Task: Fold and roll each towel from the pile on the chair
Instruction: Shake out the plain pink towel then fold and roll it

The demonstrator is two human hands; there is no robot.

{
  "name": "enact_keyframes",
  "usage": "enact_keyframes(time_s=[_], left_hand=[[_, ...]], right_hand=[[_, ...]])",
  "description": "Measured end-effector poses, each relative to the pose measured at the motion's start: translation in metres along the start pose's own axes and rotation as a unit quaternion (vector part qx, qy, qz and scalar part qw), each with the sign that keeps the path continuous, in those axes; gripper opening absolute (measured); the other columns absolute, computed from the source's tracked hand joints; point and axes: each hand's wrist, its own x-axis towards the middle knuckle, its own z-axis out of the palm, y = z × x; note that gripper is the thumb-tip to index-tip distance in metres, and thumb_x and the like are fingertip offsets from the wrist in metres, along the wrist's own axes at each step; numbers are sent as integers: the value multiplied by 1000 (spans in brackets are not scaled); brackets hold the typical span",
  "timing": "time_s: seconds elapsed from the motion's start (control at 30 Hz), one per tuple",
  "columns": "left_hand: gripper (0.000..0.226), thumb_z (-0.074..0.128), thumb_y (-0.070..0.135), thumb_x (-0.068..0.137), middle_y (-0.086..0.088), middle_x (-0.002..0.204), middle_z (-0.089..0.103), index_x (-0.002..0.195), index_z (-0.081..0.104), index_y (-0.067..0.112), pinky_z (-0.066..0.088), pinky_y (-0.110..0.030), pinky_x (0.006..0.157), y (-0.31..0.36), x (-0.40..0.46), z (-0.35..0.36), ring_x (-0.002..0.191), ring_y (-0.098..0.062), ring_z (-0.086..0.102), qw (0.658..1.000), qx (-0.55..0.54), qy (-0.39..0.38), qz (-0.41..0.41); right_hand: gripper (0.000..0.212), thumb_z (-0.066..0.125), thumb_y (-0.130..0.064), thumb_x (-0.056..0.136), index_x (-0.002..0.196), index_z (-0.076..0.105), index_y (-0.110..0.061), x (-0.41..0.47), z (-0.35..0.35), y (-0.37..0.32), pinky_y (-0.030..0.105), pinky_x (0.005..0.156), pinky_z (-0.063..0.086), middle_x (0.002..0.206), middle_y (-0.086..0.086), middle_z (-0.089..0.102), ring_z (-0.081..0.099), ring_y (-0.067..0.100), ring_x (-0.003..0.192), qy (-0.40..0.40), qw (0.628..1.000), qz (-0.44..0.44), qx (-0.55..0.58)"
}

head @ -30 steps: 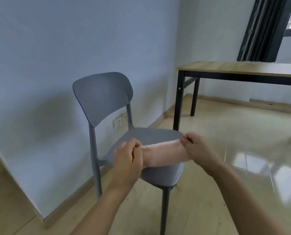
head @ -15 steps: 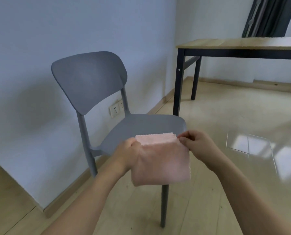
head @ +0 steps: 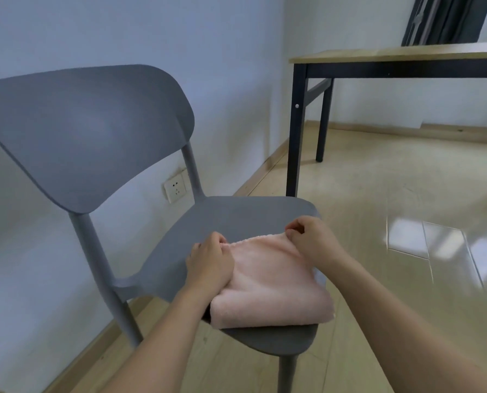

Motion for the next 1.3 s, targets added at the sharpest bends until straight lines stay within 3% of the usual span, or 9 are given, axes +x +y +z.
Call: enact_keyframes(time_s=[0.1,0.17,0.33,0.5,0.7,0.9,1.0,1.13,1.3], left_hand=[[31,33,22,95,8,122,53,119,53,25,30,-35,98,-6,4,7,112,-17,39,999,32,-16,37],[32,35,21,94,6,120,52,118,56,24,31,-35,99,-8,3,8,110,-17,39,998,32,-10,54],[14,42,20,92,7,102,47,93,56,23,36,-33,91,-8,-4,7,97,-16,44,996,5,2,90],[9,45,15,90,9,96,45,85,45,23,38,-26,65,-2,-19,-11,81,-13,49,991,-16,-53,124],[11,48,9,86,10,74,49,87,51,19,32,-17,54,31,-57,-58,63,-6,43,982,-32,-72,173],[32,49,4,88,15,91,56,79,59,34,38,-6,71,57,-120,-97,86,1,52,963,-114,-46,240],[30,50,2,88,16,91,56,79,62,29,36,-2,73,59,-143,-100,90,1,52,962,-126,-33,241],[30,51,4,88,18,89,56,75,62,28,41,-6,72,58,-164,-99,88,0,54,963,-127,-16,237],[35,48,-1,81,17,88,55,62,58,28,43,-12,74,62,-178,-97,88,-8,55,949,-106,-19,297]], right_hand=[[27,44,-12,92,104,67,-4,2,-5,2,38,80,51,98,9,67,61,28,98,-84,995,36,-36],[30,45,-11,88,107,65,1,3,-12,-2,44,90,51,107,17,64,60,34,103,-148,986,51,-59],[33,49,-13,89,120,58,-15,5,-19,-8,30,86,49,115,2,55,56,22,105,-217,972,42,-74],[17,53,-14,89,97,67,-16,-4,-18,-2,35,78,53,91,1,66,62,21,88,-176,980,-19,-92],[12,50,-13,91,89,61,-15,-57,-40,-15,24,63,38,84,-2,57,46,11,71,-120,991,-58,-20],[17,51,-16,93,98,59,-30,-136,-61,-10,10,64,38,92,-16,58,50,-5,75,-82,988,-129,10],[15,56,-17,91,96,61,-29,-161,-61,-8,7,71,37,92,-19,54,49,-1,88,-48,982,-178,-42],[8,55,-17,90,89,59,-24,-177,-62,-3,12,69,35,95,-15,48,48,9,90,-7,985,-158,-63],[11,53,-27,91,83,58,-22,-184,-64,-1,19,89,38,129,-20,38,47,6,112,-93,989,-103,-42]])
